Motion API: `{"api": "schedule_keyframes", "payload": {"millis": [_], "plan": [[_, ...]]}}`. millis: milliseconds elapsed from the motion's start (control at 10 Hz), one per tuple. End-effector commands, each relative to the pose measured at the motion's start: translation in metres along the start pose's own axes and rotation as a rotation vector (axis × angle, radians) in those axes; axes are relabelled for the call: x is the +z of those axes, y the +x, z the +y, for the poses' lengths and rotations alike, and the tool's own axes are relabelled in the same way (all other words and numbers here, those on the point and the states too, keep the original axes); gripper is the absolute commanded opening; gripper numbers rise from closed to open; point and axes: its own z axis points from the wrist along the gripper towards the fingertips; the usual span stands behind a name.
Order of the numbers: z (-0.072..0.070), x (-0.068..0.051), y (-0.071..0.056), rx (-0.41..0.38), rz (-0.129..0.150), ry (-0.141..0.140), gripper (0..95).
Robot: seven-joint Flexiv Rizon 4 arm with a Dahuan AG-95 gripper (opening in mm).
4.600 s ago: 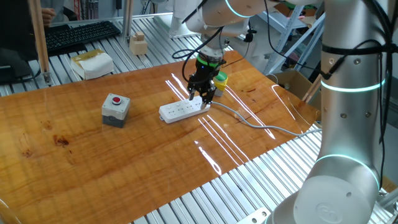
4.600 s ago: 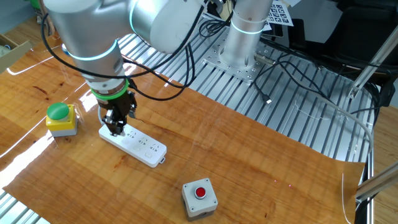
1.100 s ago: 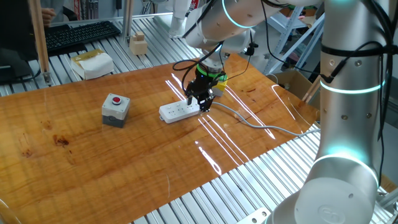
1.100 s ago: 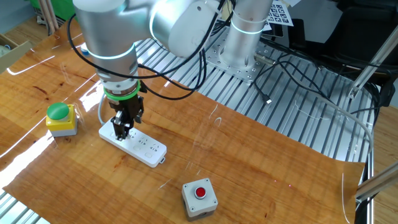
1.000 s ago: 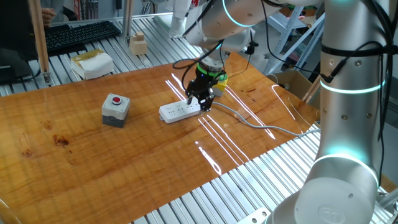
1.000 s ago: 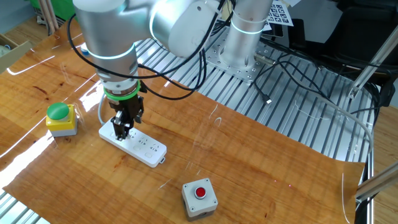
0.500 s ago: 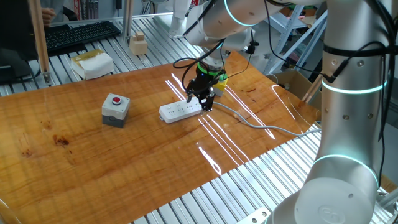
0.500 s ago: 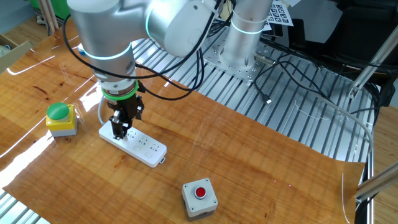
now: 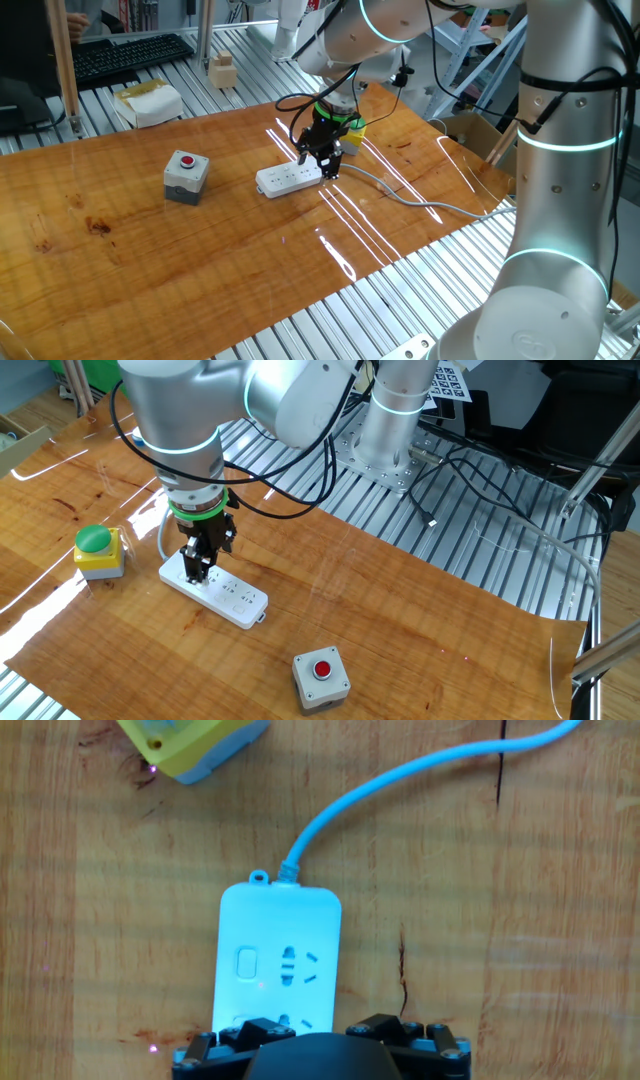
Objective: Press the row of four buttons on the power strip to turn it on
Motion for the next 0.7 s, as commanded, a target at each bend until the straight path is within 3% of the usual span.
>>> {"api": "schedule_keyframes", "payload": {"millis": [100,700], "plan": [[0.0012,0.001,-0.0002,-0.002,-0.004,-0.001,76.0],[0.0017,0.0027,-0.0006,-0.002,-0.016,-0.002,76.0]]}}
